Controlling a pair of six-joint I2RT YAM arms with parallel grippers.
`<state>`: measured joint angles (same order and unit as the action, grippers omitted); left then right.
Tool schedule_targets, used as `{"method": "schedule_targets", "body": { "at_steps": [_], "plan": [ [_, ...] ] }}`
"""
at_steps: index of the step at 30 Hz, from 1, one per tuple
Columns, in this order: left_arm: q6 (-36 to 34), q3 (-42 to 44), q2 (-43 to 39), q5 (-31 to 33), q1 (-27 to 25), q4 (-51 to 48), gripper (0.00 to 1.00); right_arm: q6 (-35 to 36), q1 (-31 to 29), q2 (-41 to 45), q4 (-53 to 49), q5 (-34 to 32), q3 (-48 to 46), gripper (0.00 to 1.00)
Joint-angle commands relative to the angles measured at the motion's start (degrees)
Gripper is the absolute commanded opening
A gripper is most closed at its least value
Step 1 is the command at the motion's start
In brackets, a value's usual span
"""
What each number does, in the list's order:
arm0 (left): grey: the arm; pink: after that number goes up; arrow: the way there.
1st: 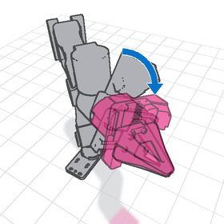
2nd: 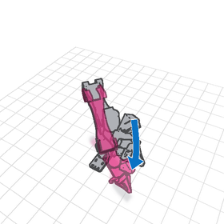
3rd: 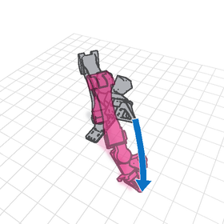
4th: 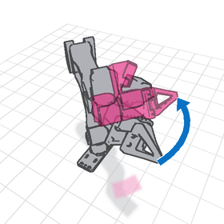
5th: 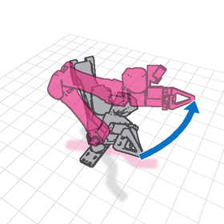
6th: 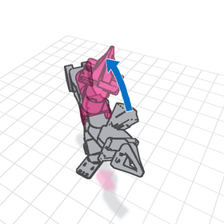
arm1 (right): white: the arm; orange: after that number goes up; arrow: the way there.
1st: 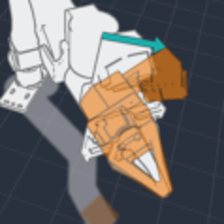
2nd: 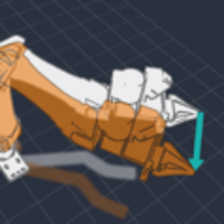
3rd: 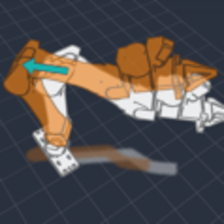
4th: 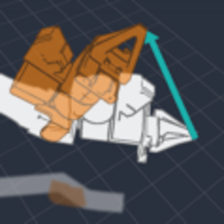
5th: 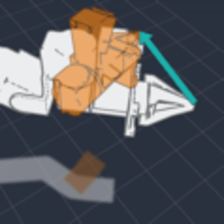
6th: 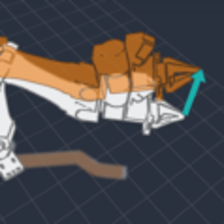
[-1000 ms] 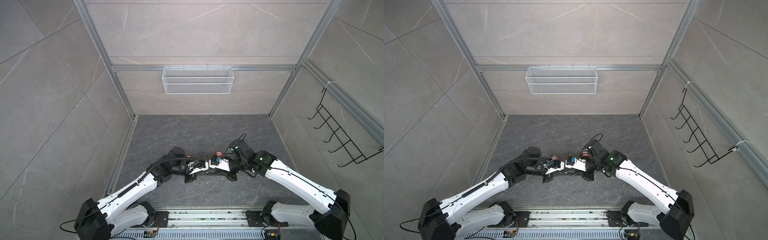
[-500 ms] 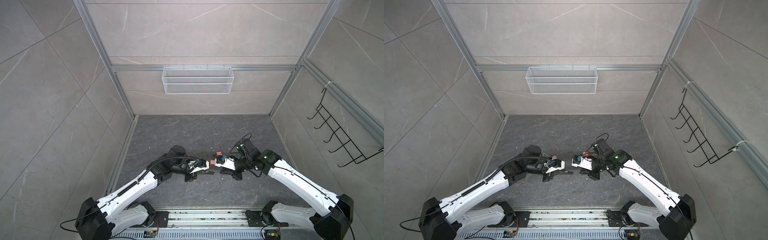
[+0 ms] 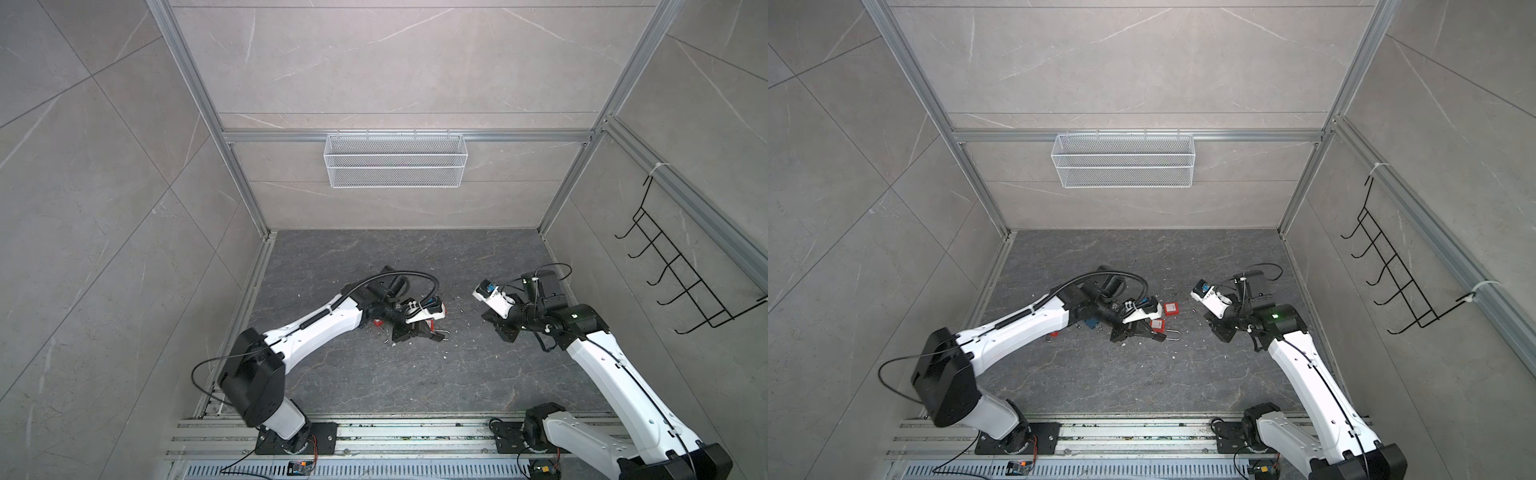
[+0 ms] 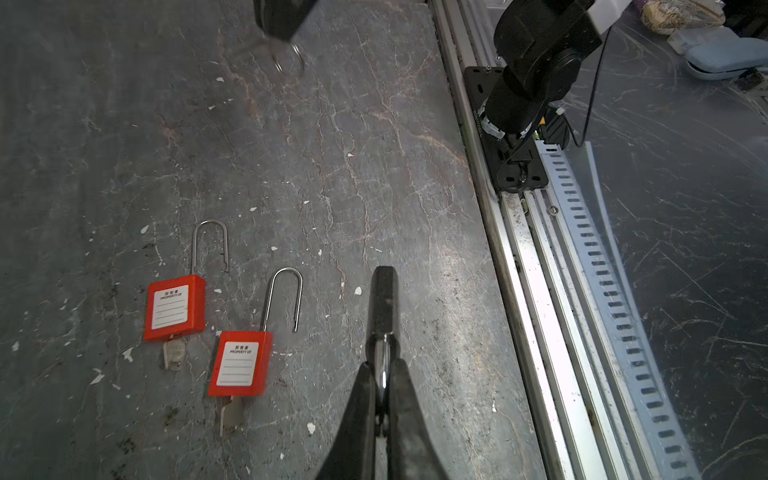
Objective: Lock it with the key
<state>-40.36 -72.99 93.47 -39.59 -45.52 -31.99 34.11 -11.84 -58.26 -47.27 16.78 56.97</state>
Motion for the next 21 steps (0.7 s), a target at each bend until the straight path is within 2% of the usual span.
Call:
{"method": "schedule_targets", "body": {
  "at_steps": [1,4,7,11,16,21],
  "plan": [
    [-4.6,-7.7,7.1,-3.0,-1.8,-8.0,0.00,-5.1,2.9,2.1,2.0,-7.6,-1.0,0.00],
    [-7.7,-15.4,15.1,-1.9,-3.3,-12.7,0.00,-6.7,3.7,3.2,2.0,-11.3,-1.0,0.00],
    [-11.7,-26.1,24.0,-0.7,-4.6,-21.5,0.00,-3.9,3.8,3.4,-0.5,-11.5,-0.7,0.00],
    [-14.8,-39.2,34.1,-0.2,-5.6,-30.0,0.00,-4.1,3.9,4.3,-0.6,-13.0,-1.6,0.00],
    [-17.3,-48.4,42.8,-2.0,-6.0,-34.4,0.00,-4.9,4.2,4.4,-0.9,-15.3,-2.9,0.00],
    [-17.1,-51.3,46.2,-1.1,-6.6,-34.5,0.00,-6.4,5.4,4.8,-0.8,-16.5,-4.4,0.00]
  ]
}}
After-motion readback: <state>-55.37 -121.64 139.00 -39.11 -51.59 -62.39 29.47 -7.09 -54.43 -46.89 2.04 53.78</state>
